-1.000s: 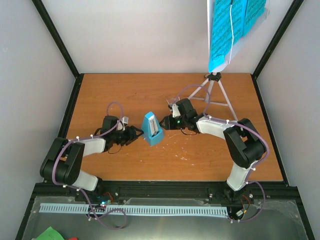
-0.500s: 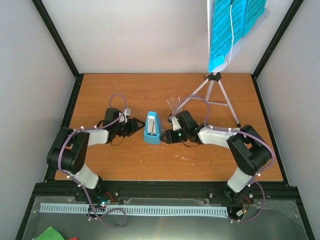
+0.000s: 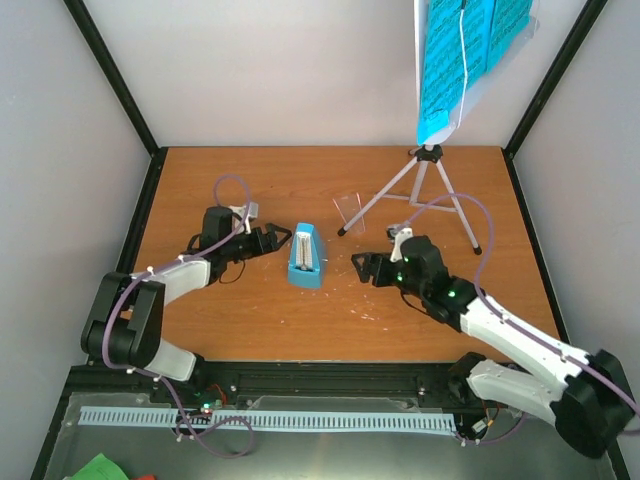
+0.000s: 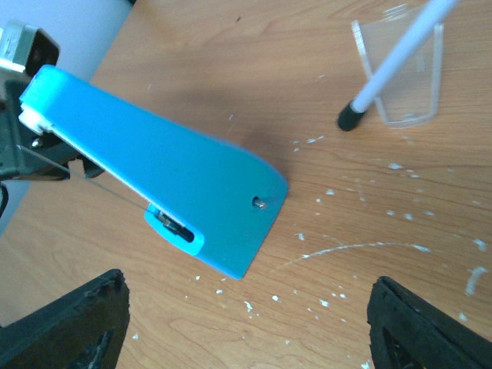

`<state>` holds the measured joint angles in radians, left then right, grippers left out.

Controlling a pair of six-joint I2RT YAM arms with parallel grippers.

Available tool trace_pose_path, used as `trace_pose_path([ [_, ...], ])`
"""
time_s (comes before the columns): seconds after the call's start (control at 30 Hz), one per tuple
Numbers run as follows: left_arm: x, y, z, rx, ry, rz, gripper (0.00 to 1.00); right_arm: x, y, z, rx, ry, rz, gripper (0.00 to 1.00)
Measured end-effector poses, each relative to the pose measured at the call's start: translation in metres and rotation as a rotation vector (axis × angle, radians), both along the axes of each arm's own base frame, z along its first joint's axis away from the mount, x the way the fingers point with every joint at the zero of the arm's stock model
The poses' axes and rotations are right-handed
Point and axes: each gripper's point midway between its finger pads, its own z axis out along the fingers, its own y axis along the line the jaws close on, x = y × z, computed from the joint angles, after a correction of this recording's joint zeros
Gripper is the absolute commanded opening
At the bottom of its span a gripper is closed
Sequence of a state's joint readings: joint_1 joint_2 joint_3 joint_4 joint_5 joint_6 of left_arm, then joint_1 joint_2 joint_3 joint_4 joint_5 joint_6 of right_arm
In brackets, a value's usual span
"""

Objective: Pack up the instrument practice props

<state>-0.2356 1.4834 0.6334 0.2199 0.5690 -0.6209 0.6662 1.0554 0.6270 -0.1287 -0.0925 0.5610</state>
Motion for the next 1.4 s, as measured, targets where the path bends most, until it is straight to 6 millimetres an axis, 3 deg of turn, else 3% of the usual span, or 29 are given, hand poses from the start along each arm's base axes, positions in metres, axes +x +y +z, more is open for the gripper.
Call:
trace_pose_path([
  [0.23, 0.004, -0.015, 0.029, -0.071, -0.05, -0.082, 0.96, -0.009, -0.036, 0.009, 0.036, -0.069, -0.144, 0.98],
  [0.5, 0.007, -0.032, 0.031, -0.163, 0.003, -0.158, 0.95, -0.015, -0.045, 0.013, 0.075, -0.081, -0.18, 0.99],
  [0.8, 0.015, -0.048, 0.028, -0.227, 0.048, -0.208, 0.95, -0.018, -0.038, 0.016, 0.109, -0.079, -0.14, 1.0],
  [0.97, 0.017, -0.057, 0.02, -0.255, 0.078, -0.236, 0.94, -0.024, -0.023, 0.03, 0.162, -0.118, -0.045, 1.0],
  [1.2, 0.014, -0.076, 0.01, -0.266, 0.117, -0.289, 0.94, -0.035, -0.01, 0.052, 0.218, -0.2, 0.067, 1.0],
  [1.4, 0.001, -0.091, 0.007, -0.268, 0.13, -0.348, 0.94, -0.042, -0.005, 0.057, 0.222, -0.249, 0.129, 1.0],
])
